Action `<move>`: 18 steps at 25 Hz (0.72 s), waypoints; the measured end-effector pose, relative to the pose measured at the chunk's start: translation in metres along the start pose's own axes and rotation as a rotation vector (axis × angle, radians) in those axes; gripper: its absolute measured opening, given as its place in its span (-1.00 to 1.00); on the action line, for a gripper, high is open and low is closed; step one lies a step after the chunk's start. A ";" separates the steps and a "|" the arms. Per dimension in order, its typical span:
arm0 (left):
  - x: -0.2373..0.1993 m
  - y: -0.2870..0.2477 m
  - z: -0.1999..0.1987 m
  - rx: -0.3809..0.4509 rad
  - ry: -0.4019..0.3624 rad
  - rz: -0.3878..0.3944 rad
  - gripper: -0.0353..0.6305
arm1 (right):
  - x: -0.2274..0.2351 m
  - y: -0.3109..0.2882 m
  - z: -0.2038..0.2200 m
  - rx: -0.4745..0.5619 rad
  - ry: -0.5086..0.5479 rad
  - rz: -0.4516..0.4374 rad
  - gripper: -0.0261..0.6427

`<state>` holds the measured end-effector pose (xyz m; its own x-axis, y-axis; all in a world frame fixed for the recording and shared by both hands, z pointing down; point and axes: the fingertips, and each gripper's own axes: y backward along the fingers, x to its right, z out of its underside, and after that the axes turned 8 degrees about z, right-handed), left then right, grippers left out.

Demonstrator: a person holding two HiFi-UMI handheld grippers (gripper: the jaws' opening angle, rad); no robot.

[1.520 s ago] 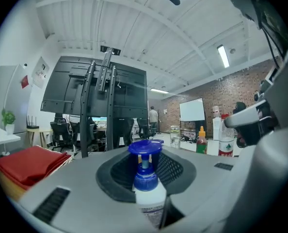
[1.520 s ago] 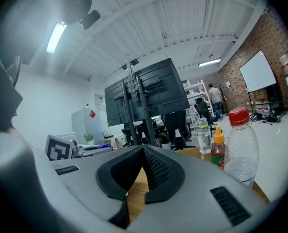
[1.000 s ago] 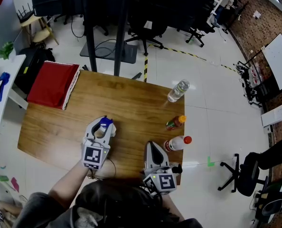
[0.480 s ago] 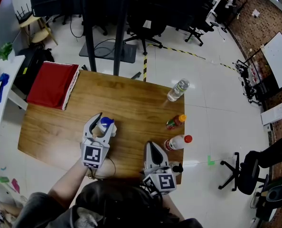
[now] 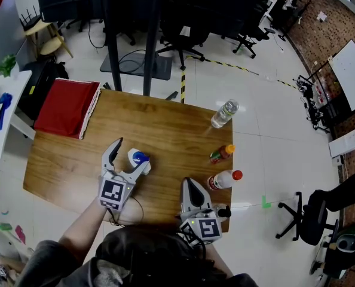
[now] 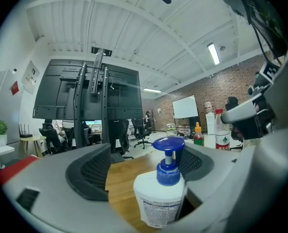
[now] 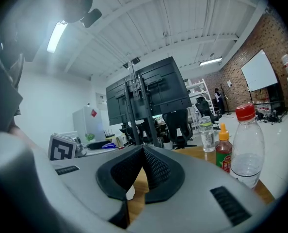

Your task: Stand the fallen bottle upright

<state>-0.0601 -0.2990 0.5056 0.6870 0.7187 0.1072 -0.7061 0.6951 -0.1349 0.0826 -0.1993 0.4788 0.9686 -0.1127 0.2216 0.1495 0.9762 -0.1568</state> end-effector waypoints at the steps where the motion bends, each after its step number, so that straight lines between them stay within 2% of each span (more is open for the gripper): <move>1: 0.001 0.000 0.000 -0.005 -0.001 0.010 0.43 | 0.000 0.000 0.000 0.001 0.001 -0.001 -0.88; 7: 0.011 0.004 -0.005 -0.002 -0.017 0.051 0.49 | -0.001 -0.003 -0.001 0.015 -0.003 -0.006 -0.88; 18: 0.028 0.019 -0.032 0.025 -0.004 0.044 0.49 | -0.002 0.003 -0.006 0.028 -0.010 -0.005 -0.88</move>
<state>-0.0487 -0.2661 0.4743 0.6545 0.7487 0.1052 -0.7398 0.6629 -0.1148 0.0829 -0.1969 0.4719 0.9657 -0.1161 0.2323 0.1488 0.9805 -0.1286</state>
